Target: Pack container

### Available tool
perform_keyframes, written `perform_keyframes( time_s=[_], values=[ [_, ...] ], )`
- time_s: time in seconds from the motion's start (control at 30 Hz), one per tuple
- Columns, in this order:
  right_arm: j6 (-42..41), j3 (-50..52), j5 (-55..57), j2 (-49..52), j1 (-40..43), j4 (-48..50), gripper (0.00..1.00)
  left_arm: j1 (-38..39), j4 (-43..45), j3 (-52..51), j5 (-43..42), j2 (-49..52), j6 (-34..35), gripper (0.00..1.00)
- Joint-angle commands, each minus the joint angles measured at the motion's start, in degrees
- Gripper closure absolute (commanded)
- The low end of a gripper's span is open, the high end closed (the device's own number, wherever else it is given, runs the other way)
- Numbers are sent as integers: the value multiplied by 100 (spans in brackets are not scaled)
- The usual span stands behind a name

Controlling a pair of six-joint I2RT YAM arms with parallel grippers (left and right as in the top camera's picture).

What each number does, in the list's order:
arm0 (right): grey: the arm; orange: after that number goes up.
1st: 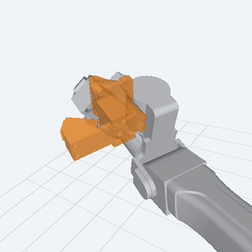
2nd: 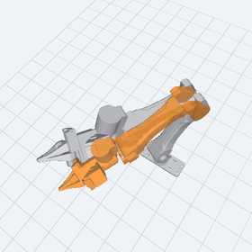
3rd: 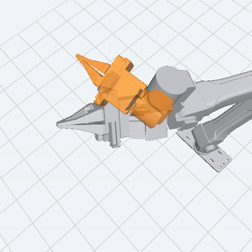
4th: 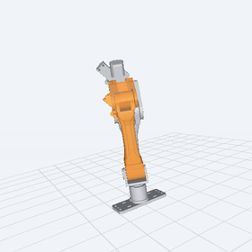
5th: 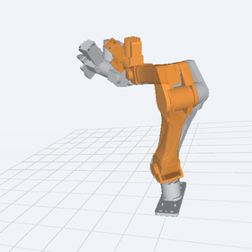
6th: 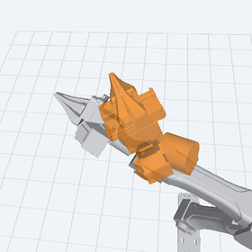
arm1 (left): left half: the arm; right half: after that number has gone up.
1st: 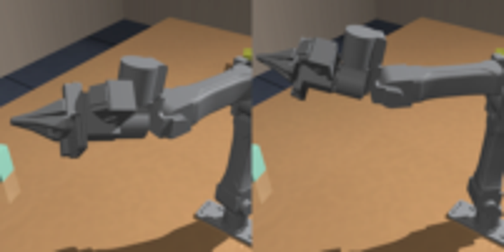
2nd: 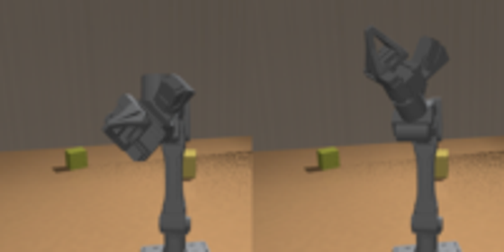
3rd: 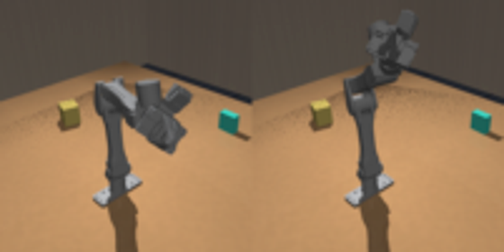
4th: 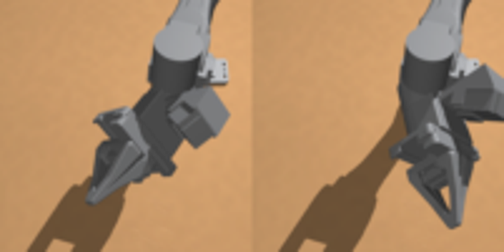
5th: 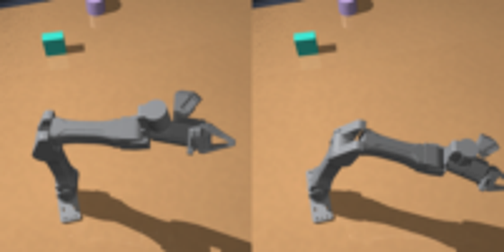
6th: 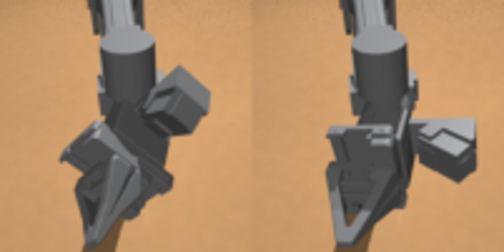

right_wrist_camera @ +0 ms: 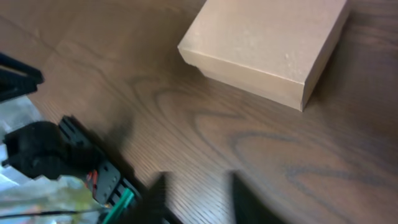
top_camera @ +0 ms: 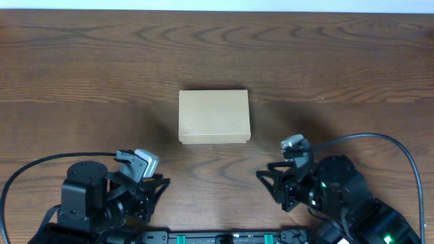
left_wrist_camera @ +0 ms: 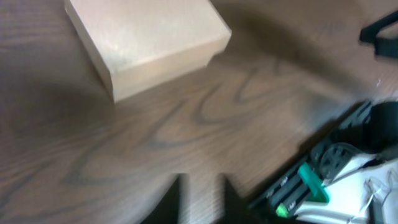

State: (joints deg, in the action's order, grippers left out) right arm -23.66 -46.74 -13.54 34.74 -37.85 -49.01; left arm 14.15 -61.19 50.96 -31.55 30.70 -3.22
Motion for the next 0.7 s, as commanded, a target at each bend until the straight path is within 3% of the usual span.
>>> perform_keyframes(
  time_s=[0.0, 0.67],
  values=[
    [-267, 68, 111, -87, -48, -160, 1, 13, 116, -9, -94, -35, 369, 5],
    [-264, 68, 116, -17, -44, -444, 1, 13, -76, -9, -35, -35, 363, 4]
  ],
)
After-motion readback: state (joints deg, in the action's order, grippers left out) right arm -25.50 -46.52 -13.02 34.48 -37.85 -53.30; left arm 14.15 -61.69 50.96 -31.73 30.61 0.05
